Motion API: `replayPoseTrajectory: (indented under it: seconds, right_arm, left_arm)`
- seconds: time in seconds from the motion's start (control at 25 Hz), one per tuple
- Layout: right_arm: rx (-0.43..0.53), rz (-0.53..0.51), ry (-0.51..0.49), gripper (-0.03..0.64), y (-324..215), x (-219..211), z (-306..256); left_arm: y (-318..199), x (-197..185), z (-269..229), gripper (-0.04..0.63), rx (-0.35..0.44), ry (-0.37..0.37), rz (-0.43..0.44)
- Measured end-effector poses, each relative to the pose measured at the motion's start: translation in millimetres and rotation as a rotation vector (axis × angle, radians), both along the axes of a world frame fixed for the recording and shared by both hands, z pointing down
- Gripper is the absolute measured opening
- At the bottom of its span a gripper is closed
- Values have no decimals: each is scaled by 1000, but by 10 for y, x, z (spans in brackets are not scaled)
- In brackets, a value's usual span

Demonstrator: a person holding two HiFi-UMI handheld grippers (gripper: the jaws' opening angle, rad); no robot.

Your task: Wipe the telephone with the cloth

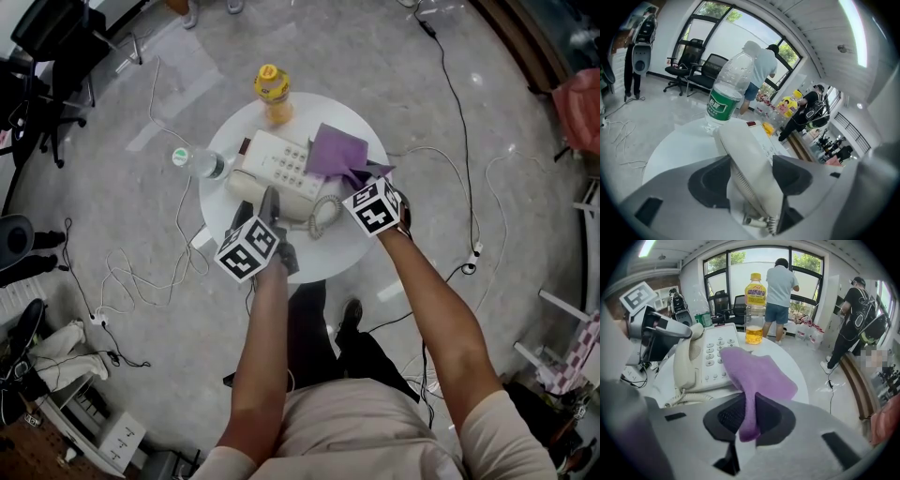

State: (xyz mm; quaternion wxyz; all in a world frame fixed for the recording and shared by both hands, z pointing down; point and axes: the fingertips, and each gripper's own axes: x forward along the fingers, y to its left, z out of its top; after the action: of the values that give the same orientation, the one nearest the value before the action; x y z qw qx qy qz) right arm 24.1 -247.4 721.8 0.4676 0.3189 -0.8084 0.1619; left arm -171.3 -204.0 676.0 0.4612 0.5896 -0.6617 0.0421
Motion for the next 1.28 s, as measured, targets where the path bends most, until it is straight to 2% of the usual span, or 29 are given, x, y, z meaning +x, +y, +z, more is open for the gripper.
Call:
replayPoseTrajectory:
  seconds: [0.2, 0.36, 0.52, 0.68, 0.8, 0.92, 1.12, 1.28]
  right_arm:
    - [4, 8, -7, 41, 27, 31, -63]
    - [7, 8, -10, 41, 45, 55, -98]
    - [0, 17, -11, 41, 69, 92, -88]
    - [1, 21, -19, 41, 81, 72, -134]
    - [3, 29, -27, 41, 89, 75, -153]
    - [5, 32, -34, 43, 113, 87, -178]
    - [17, 44, -41, 41, 114, 198, -276]
    - [22, 65, -79, 40, 99, 246, -391]
  left_arm:
    - [31, -29, -54, 272, -9, -6, -29]
    - [67, 51, -6, 258, 14, 91, -41]
    - [3, 57, 152, 312, -89, 37, -107]
    - [-80, 78, 216, 345, -178, 28, -144]
    - [-93, 158, 327, 376, -241, -62, -110]
    - [-102, 166, 379, 393, -240, -88, -127]
    - [-62, 168, 290, 383, -157, 16, -123]
    - [50, 210, 191, 318, -117, 121, -108]
